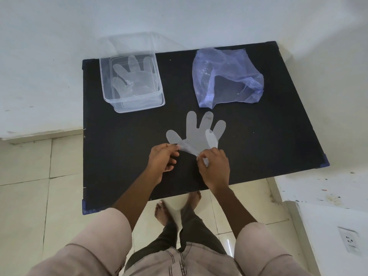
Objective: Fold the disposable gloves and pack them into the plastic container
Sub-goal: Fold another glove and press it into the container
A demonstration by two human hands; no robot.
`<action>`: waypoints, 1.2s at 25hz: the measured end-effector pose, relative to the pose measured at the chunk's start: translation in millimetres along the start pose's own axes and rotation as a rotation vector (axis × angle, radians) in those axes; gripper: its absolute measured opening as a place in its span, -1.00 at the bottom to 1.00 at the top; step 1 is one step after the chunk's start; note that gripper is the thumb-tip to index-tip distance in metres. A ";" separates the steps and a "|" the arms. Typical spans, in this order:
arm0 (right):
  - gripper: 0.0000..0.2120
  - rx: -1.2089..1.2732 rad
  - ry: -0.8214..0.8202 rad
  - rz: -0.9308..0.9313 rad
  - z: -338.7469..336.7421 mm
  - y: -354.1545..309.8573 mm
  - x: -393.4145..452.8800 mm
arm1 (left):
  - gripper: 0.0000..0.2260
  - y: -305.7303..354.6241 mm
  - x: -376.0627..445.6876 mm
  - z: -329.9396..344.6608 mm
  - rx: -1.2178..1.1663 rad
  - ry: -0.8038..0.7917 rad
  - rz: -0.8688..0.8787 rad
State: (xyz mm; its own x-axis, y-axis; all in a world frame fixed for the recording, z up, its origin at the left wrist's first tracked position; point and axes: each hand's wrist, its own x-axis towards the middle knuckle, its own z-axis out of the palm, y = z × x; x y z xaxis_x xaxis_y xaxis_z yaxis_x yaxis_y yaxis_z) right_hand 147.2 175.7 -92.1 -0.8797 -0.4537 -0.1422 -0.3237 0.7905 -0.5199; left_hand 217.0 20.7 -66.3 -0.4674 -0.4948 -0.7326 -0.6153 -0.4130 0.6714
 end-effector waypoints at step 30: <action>-0.33 0.237 -0.139 0.049 -58.1 43.8 35.0 | -0.87 47.8 28.9 19.4 0.424 0.007 0.700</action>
State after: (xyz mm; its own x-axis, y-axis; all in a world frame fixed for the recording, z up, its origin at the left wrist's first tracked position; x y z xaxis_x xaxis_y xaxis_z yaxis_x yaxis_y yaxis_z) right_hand 82.0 218.4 -70.9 -0.8310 -0.4821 -0.2774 -0.1773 0.7022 -0.6895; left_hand 161.8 1.5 -57.6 -0.8292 -0.5362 -0.1580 -0.3709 0.3164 0.8731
